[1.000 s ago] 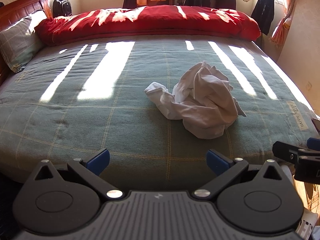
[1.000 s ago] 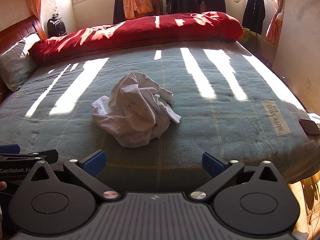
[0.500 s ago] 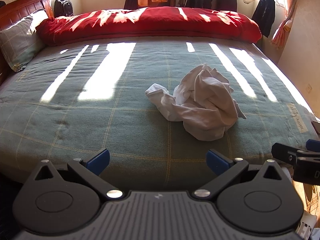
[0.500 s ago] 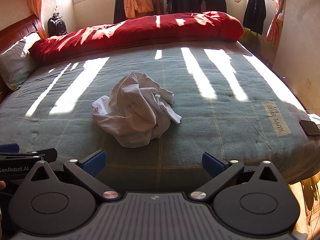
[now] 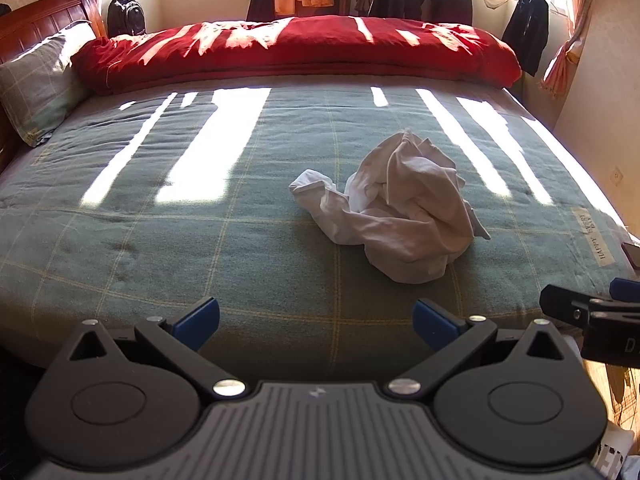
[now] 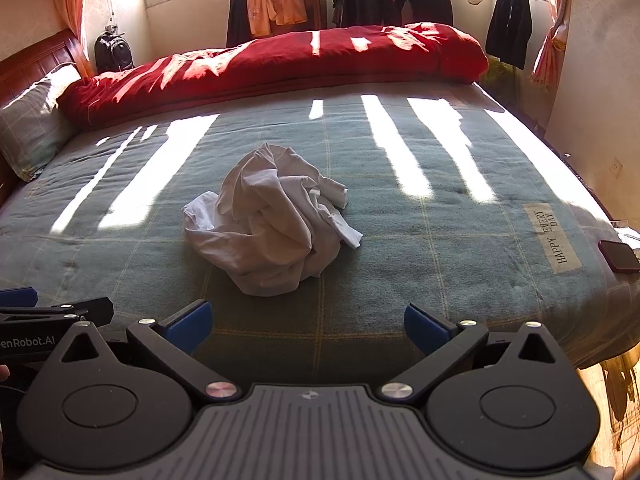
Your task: Fold clothes
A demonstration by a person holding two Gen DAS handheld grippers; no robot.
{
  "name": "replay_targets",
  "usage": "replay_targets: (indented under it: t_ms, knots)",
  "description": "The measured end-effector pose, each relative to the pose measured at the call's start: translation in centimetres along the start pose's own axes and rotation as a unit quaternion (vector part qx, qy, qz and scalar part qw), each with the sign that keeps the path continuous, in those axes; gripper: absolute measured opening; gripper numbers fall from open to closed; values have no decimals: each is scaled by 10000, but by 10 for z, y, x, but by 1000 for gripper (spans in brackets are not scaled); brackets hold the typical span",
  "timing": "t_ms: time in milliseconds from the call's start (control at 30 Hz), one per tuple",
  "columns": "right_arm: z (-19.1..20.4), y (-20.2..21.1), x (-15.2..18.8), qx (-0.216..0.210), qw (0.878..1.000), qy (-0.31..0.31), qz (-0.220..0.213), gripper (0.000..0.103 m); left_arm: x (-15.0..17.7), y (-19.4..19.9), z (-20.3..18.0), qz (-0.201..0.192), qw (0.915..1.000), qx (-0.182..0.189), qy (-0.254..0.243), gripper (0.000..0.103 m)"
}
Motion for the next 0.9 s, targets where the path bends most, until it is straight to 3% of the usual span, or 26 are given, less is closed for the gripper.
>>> replay_targets:
  t_ms: [500,900]
  knots:
    - [-5,-3,-1,-12,10000,-44,-31,103,0,-6,4,40,10000,27,61,102]
    - [-15,-21,-23,-76,9999,-125,-31,103,-11,-21,16,-38,9997,133,185,102]
Point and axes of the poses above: each gripper's, at about its wrist camera, not at the fingertips, and y roughly against the way its jaws point, z to its left, x to its underside, the point moved 2 cm from there along -y, roughly the way its jaws point, and after that the axes turned 8 degrees about x, right-handed, at the moved point
